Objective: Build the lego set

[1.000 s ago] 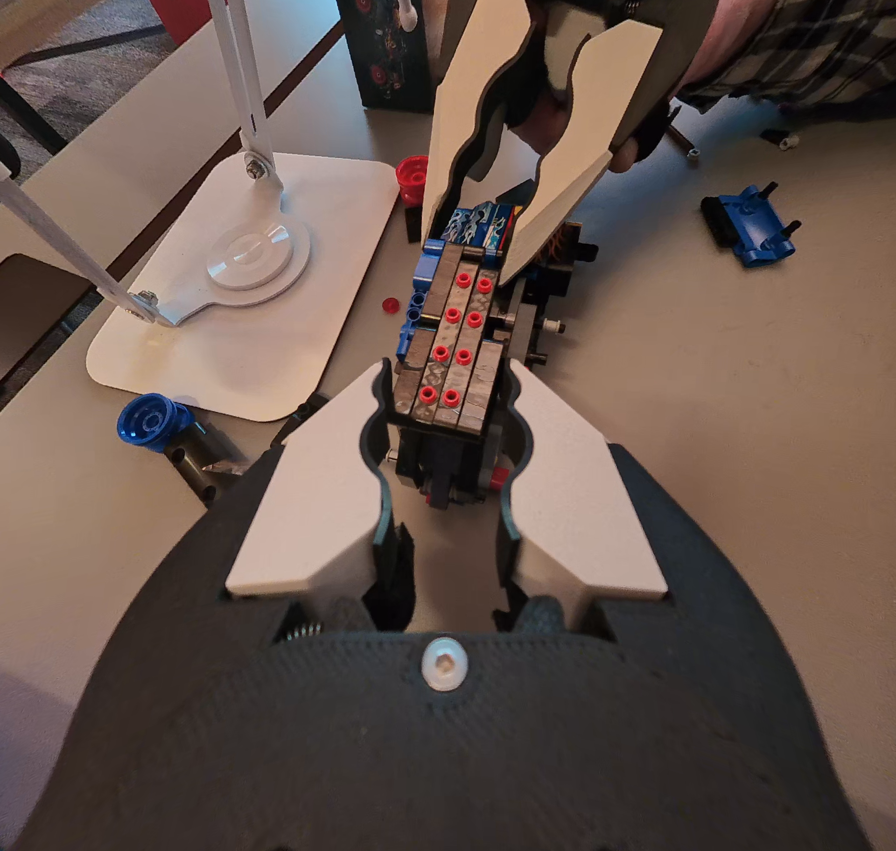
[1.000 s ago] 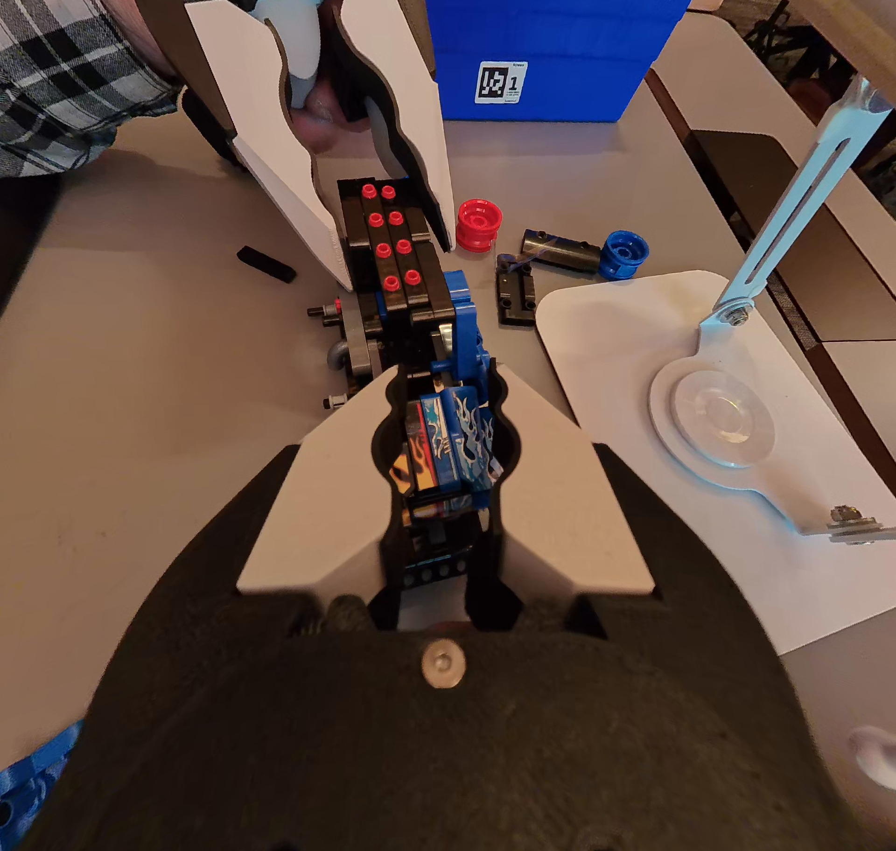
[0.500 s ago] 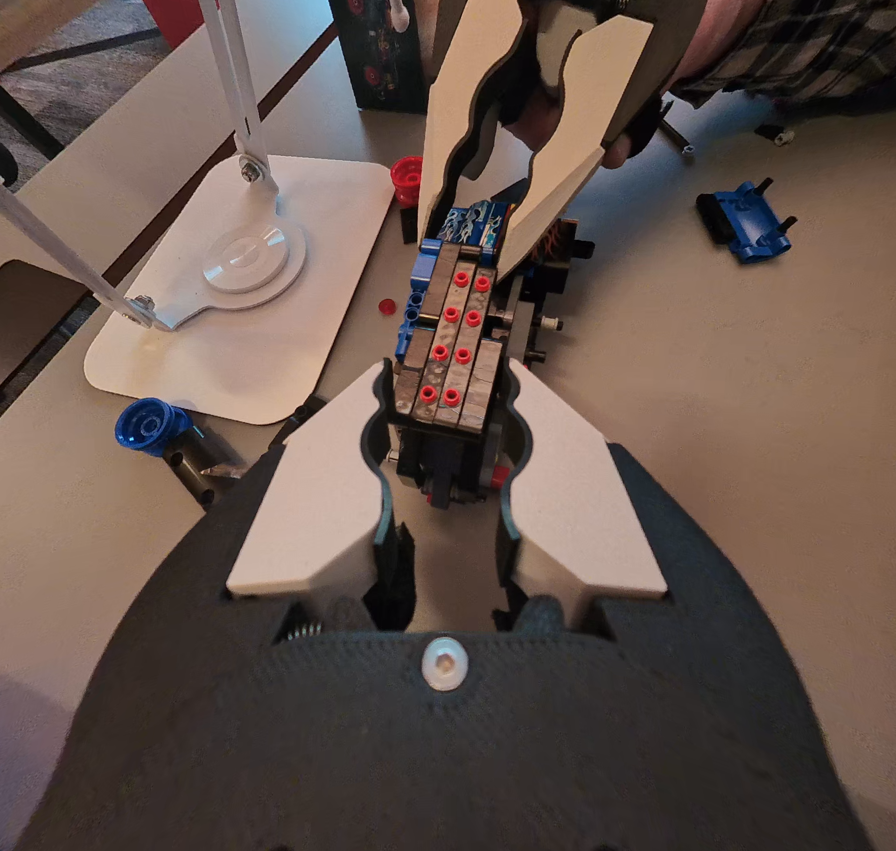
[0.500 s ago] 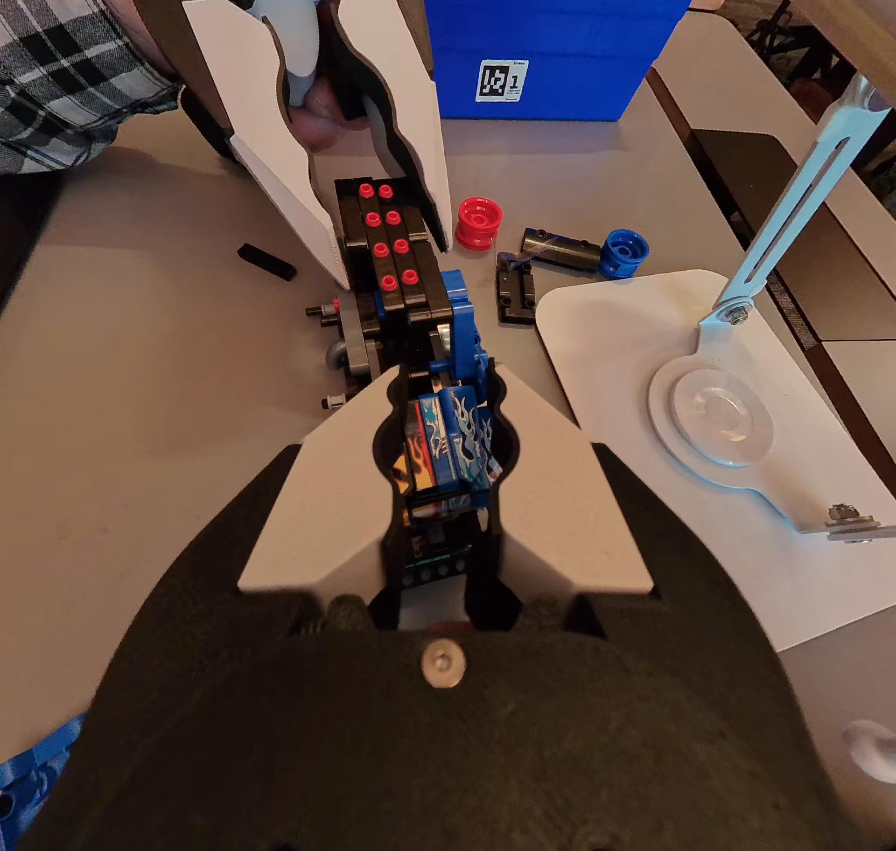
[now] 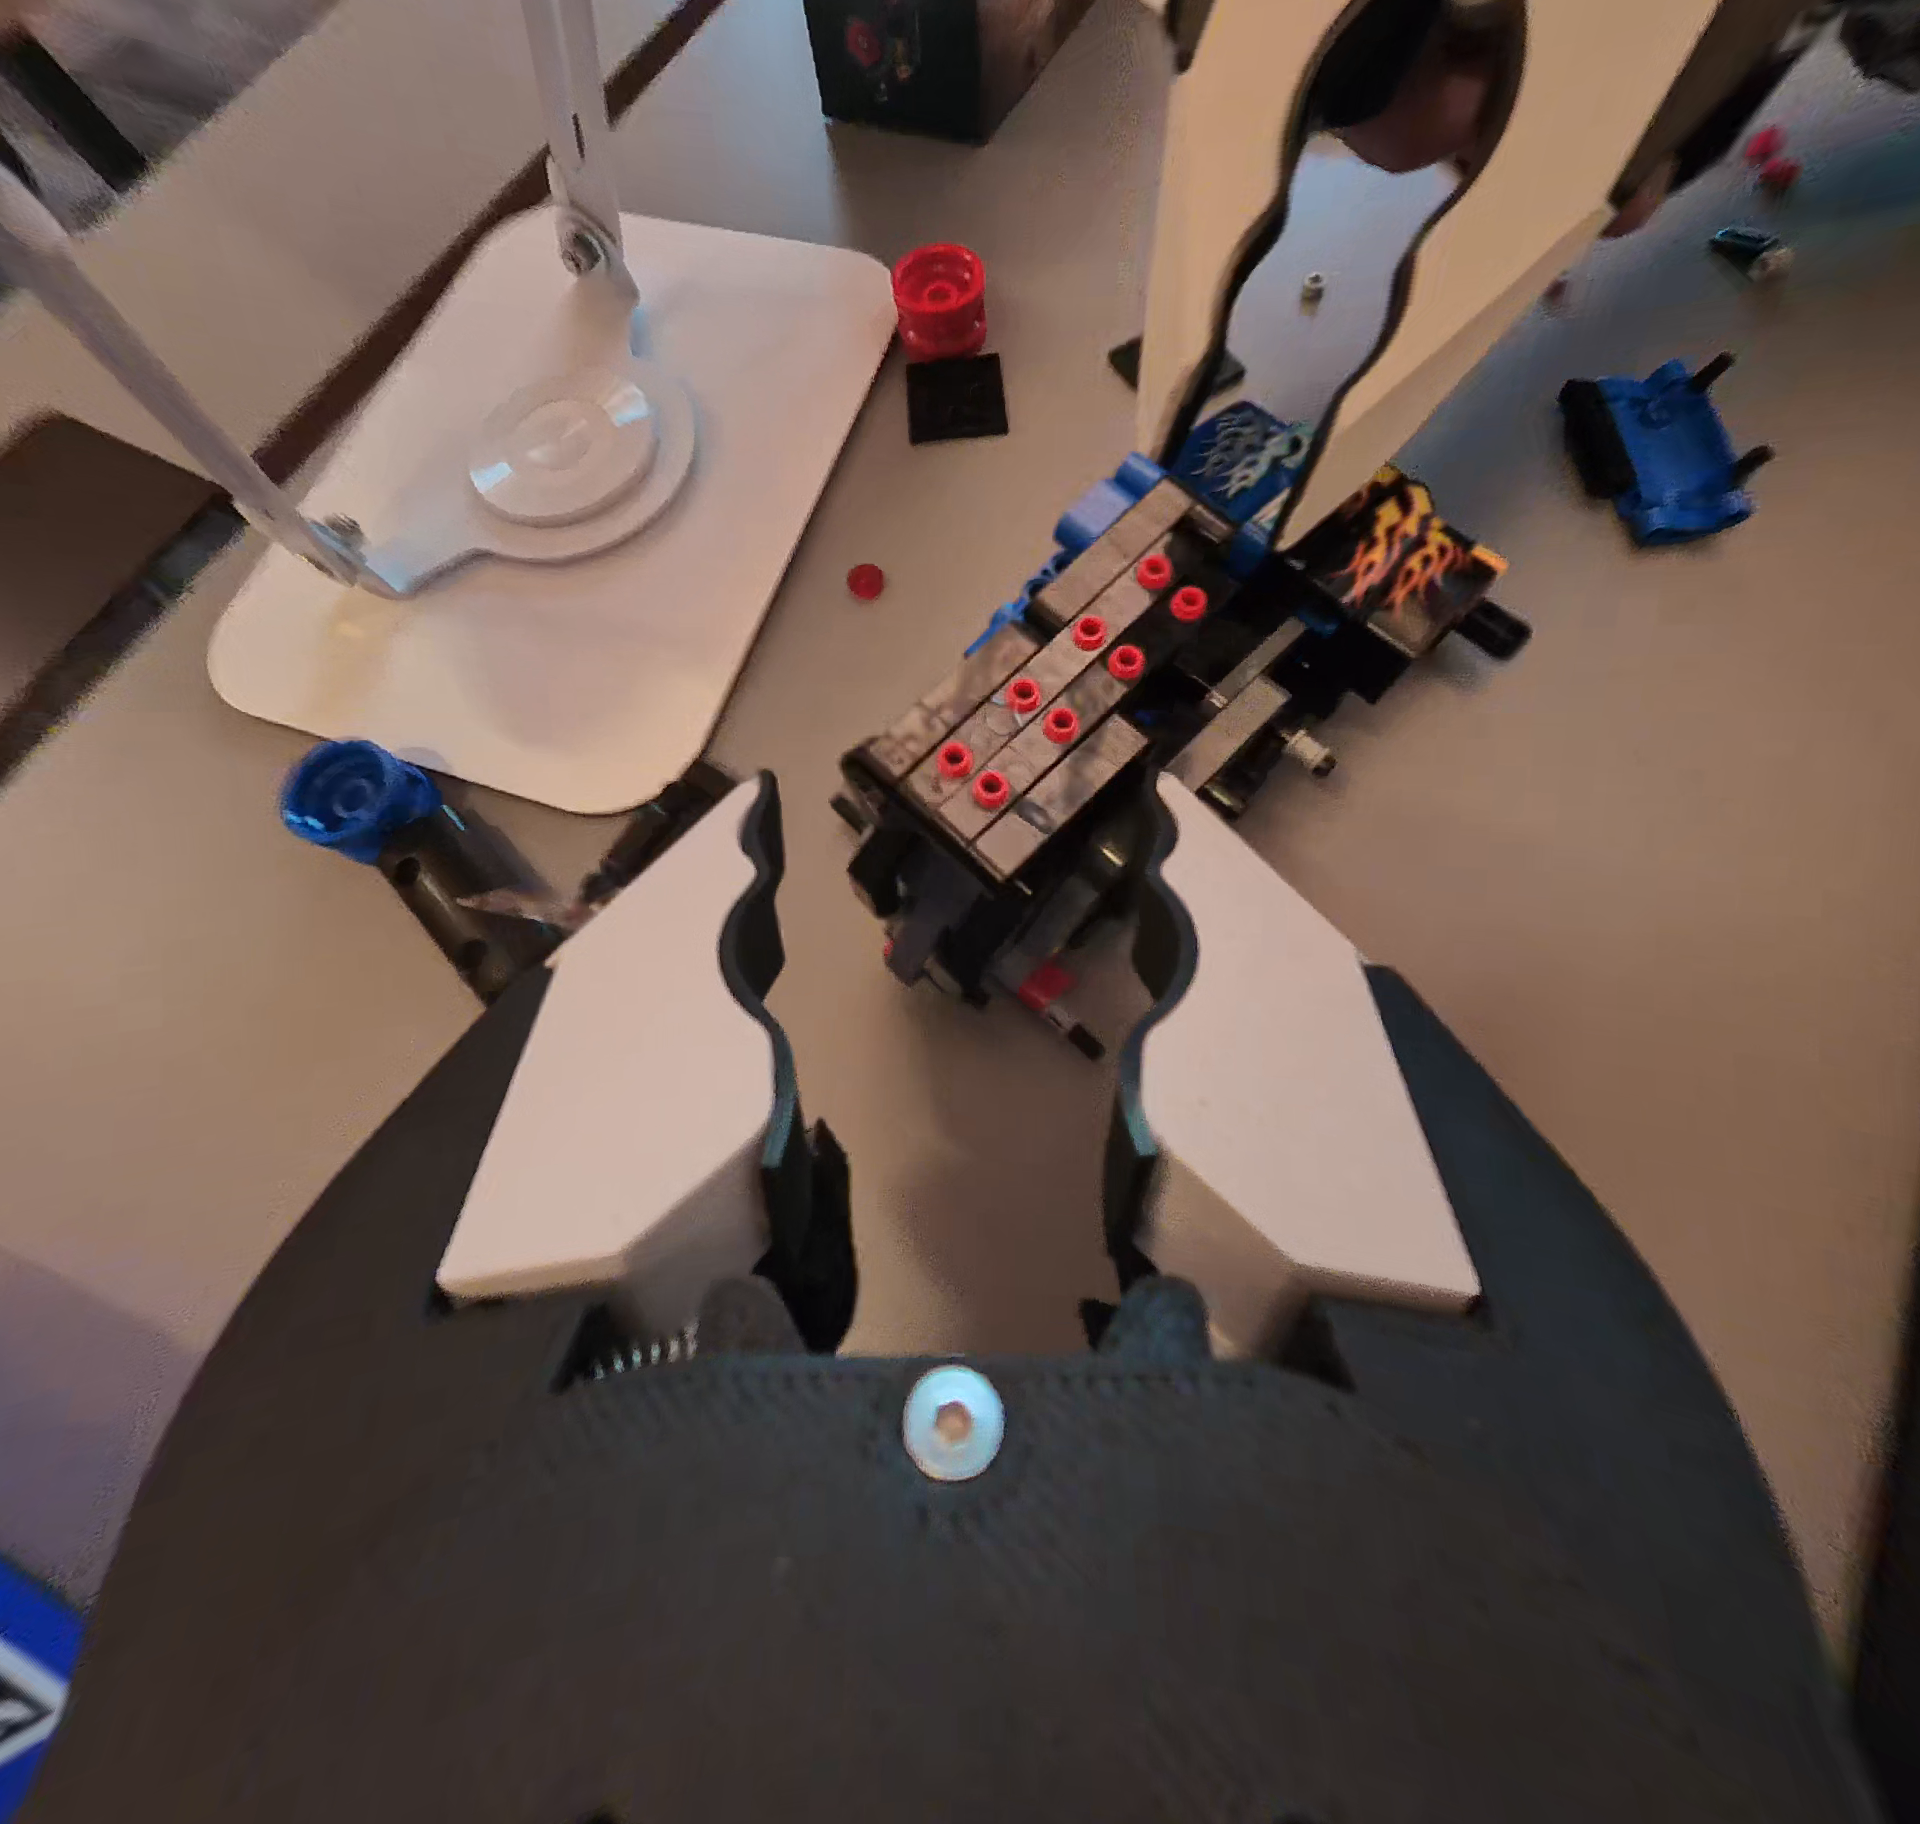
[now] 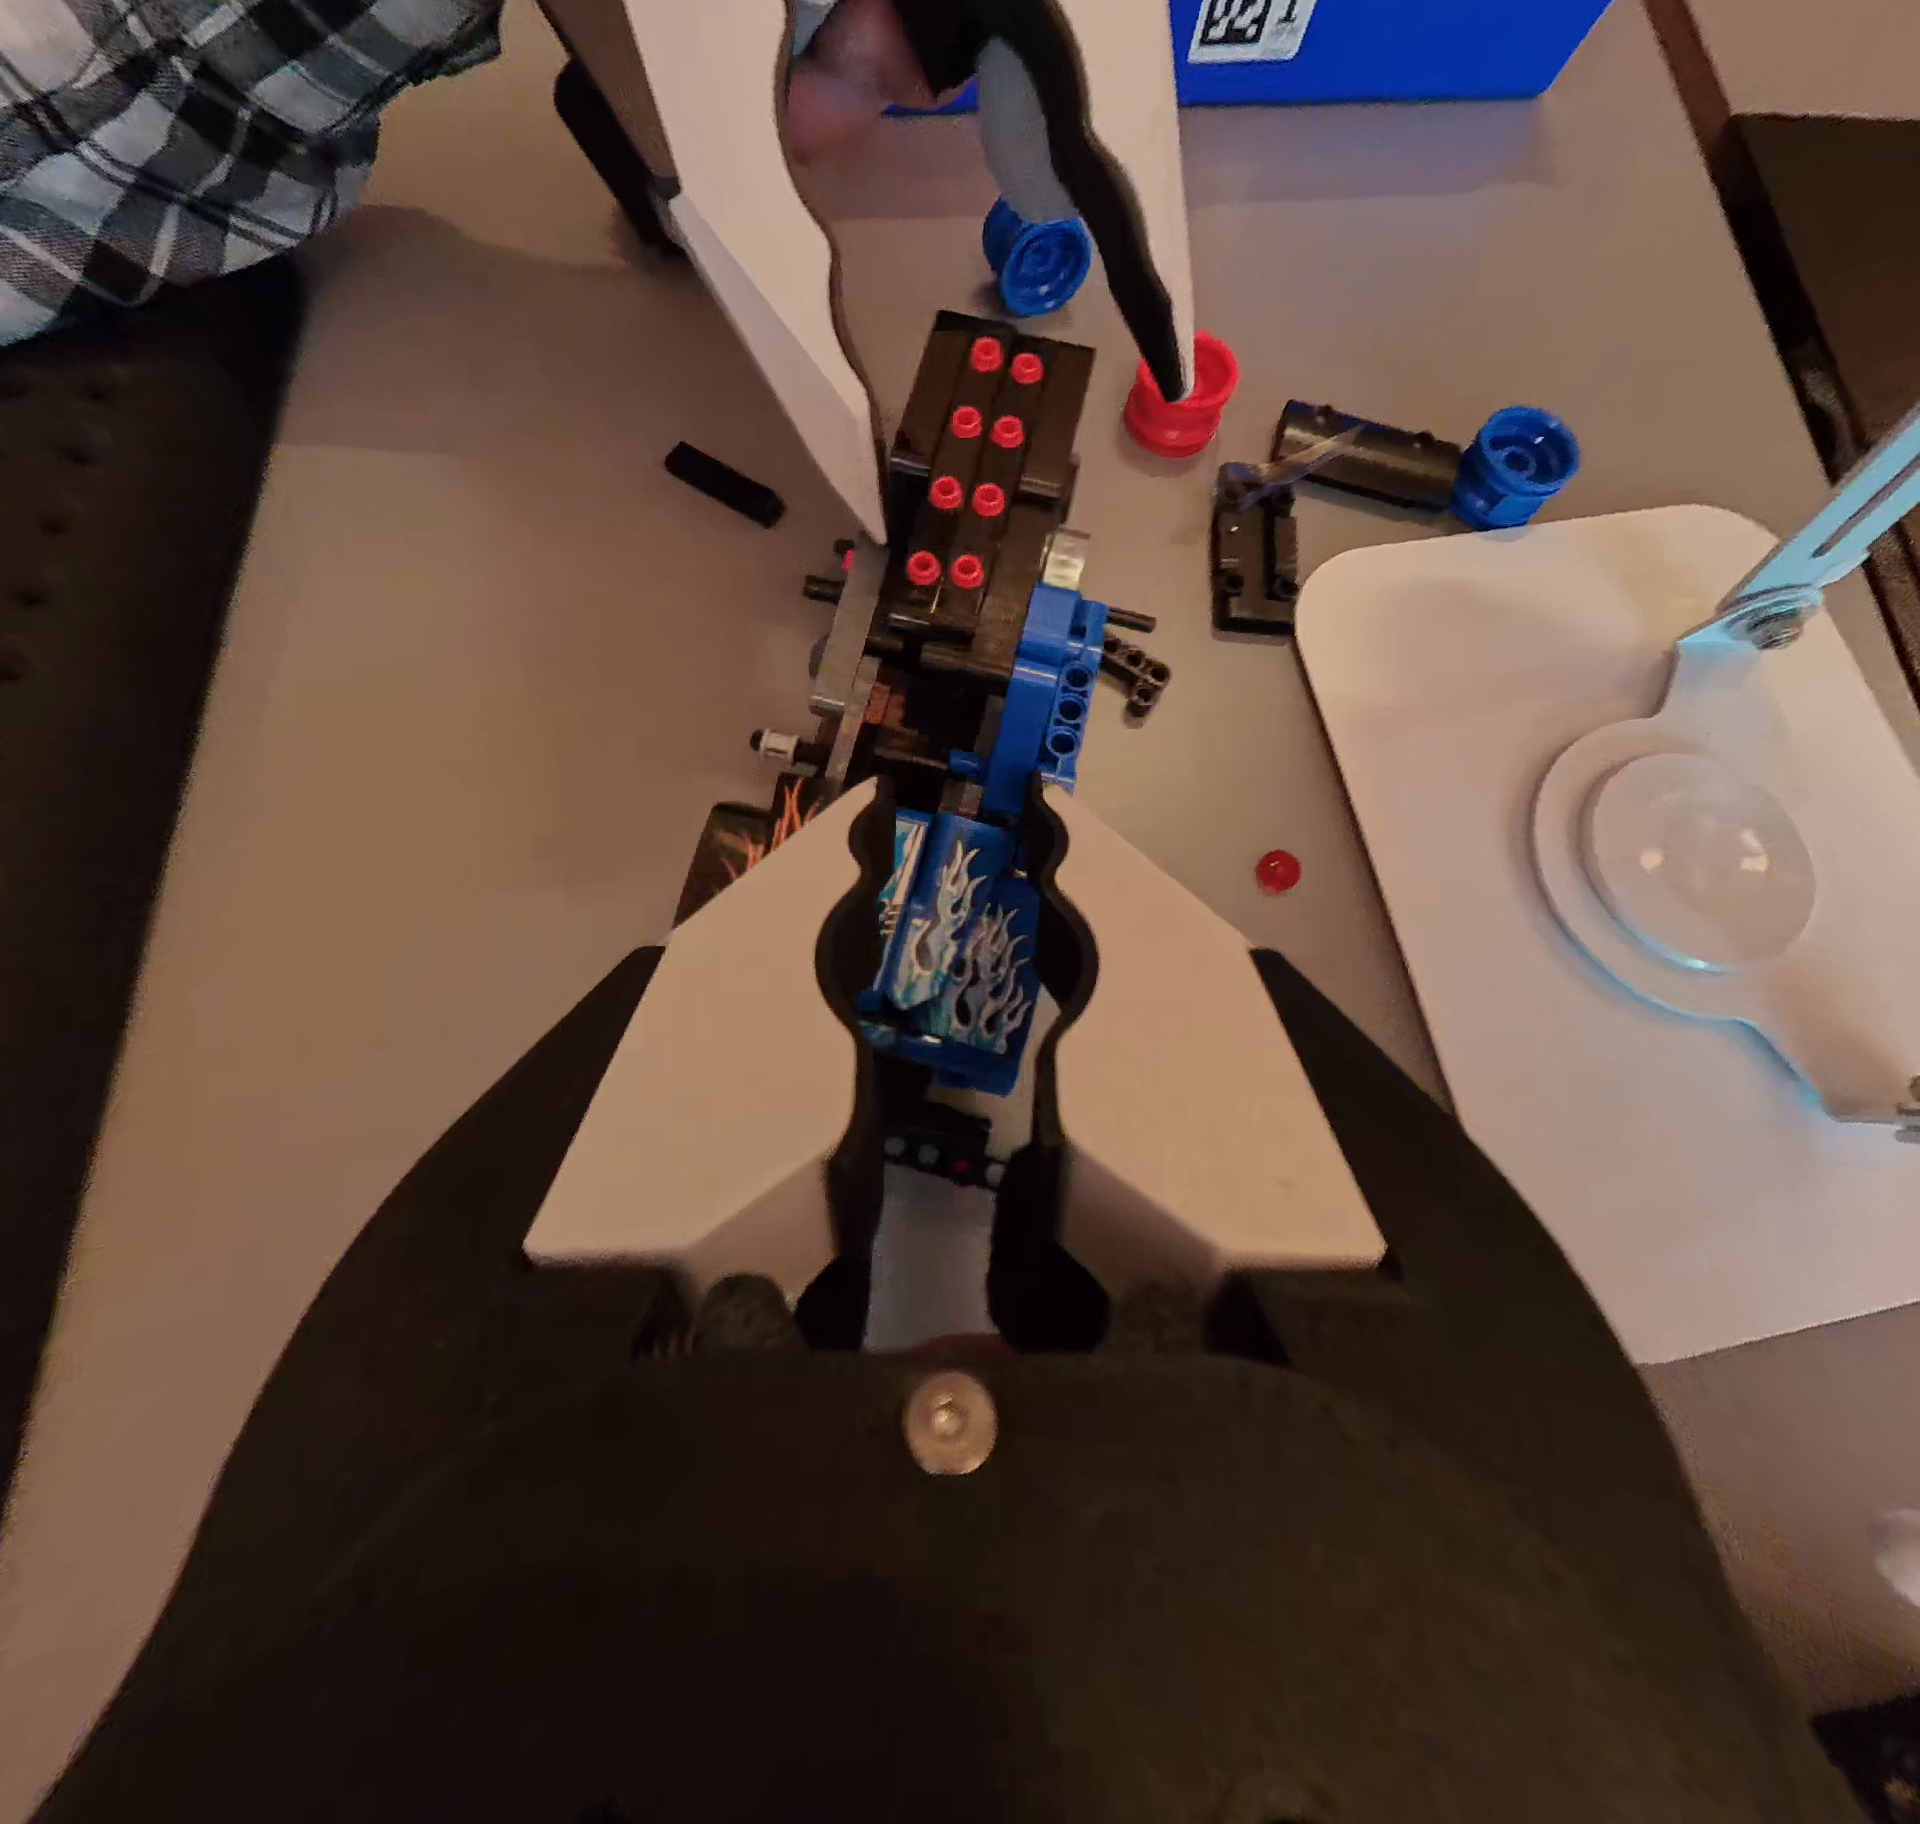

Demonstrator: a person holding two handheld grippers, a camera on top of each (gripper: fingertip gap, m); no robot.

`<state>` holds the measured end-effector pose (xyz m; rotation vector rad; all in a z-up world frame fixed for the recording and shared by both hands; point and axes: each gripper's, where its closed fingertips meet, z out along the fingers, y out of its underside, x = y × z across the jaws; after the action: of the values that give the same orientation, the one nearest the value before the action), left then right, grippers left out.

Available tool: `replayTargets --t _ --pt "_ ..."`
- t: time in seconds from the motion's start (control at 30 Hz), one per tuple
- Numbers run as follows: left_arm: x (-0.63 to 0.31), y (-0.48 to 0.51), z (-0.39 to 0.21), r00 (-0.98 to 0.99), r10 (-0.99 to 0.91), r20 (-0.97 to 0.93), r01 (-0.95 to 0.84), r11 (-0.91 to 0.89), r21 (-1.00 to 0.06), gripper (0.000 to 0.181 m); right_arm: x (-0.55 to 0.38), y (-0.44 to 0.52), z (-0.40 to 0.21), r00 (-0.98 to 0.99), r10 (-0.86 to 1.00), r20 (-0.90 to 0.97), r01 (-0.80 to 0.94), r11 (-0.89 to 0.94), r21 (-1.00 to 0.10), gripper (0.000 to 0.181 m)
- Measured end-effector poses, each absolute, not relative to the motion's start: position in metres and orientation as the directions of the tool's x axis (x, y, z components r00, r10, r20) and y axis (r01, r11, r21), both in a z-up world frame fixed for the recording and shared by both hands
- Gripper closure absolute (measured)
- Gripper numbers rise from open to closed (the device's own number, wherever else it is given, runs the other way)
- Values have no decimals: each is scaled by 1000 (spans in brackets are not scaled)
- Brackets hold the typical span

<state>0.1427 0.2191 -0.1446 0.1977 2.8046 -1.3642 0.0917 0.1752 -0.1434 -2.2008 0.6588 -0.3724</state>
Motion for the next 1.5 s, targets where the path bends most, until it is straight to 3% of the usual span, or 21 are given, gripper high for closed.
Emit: replayTargets --t 0.1,0.27,0.4,0.6,0.83,0.9,1.03,1.33,1.5 --pt "142 224 -151 -996 57 64 -10 664 -748 110 79 180 -143 819 -574 29 -362 -555 -749 159" --pt "133 224 -149 -992 104 74 15 671 -741 128 58 194 -144 795 -606 3 -395 -521 -757 154" --pt "117 214 -149 -974 200 102 50 635 -771 134 31 220 -144 812 -583 -43 -405 -507 -761 162" --pt "106 203 -148 -965 253 63 108 609 -786 136 -1 214 -134 832 -555 14 -355 -552 -754 140" --pt "104 207 -137 -966 253 59 104 584 -805 125 -66 132 -178 850 -523 69 -391 -712 -584 137" --pt "103 208 -130 -968 246 37 114 572 -812 124 -74 120 -189 844 -529 84 -400 -727 -559 142" --pt "94 206 -115 -965 260 -39 178 537 -824 127 -77 108 -210 840 -527 127 -405 -766 -498 168" --pt "5 176 -100 -862 484 -153 401 464 -790 133 -66 124 -176 835 -550 8 -417 -642 -643 175" --pt "-46 158 -123 -783 594 -186 529 477 -702 138 -61 141 -138 860 -501 -99 -409 -559 -721 176"
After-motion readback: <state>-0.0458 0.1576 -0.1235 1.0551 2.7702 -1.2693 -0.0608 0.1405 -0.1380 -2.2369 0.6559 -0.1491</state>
